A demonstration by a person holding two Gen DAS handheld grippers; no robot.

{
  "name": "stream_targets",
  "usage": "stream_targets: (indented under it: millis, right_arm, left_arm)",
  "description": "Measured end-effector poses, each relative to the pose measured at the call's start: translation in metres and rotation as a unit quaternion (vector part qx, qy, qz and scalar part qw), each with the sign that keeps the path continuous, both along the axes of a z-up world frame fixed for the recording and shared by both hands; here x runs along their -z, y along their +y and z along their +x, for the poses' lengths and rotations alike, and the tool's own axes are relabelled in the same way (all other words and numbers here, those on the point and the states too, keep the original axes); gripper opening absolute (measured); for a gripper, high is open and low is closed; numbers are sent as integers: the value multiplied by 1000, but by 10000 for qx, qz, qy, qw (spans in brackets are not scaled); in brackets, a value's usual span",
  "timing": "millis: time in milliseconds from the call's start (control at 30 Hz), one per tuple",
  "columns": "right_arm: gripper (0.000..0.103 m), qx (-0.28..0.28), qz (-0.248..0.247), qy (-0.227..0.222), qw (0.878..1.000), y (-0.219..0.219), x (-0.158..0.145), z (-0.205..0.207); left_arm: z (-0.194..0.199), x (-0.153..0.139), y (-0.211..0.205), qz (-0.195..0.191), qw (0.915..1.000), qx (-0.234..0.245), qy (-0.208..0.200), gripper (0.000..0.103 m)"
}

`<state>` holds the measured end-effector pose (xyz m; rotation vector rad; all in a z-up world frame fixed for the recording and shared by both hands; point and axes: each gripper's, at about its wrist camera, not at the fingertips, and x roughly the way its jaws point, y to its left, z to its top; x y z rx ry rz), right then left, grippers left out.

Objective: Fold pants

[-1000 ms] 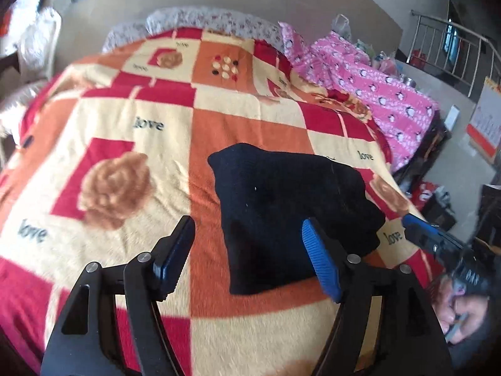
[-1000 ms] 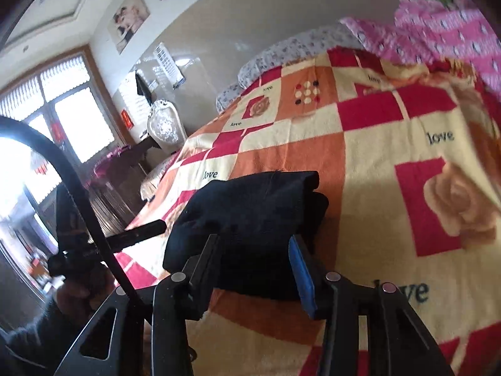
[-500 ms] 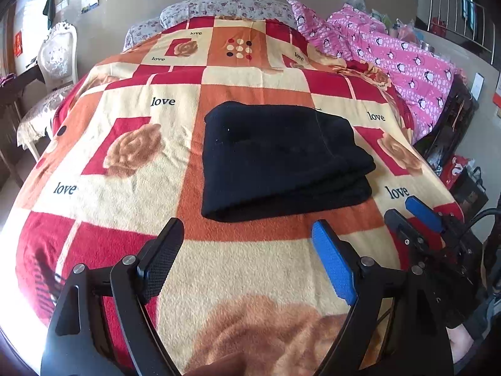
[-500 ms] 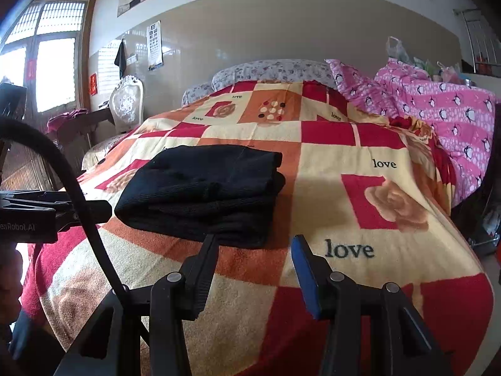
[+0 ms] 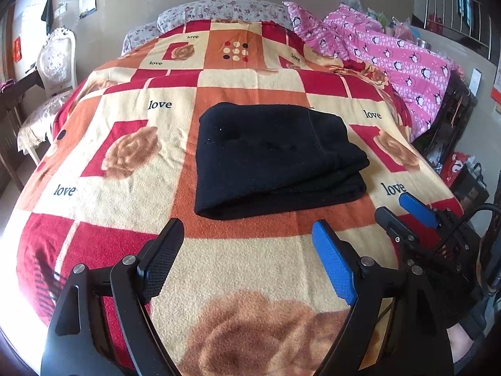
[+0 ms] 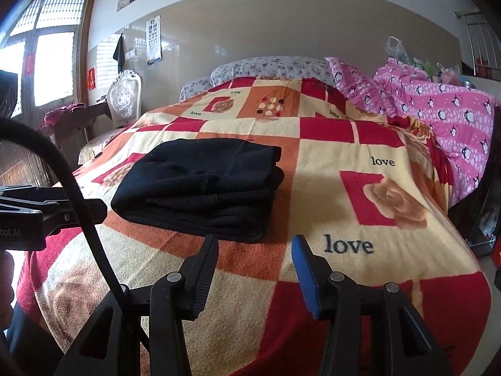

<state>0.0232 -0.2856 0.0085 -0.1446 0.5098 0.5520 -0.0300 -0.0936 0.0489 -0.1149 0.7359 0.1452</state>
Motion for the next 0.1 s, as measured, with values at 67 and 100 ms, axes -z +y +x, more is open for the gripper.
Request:
stream_targets:
  millis: [67, 100]
  right_arm:
    - [47, -3, -1, 21, 10000, 1, 1, 0]
    - [47, -2, -1, 26, 10000, 1, 1, 0]
  left_arm:
    - [1, 1, 0, -16, 10000, 5, 32, 84]
    - [2, 1, 0, -47, 10000, 7, 65, 84]
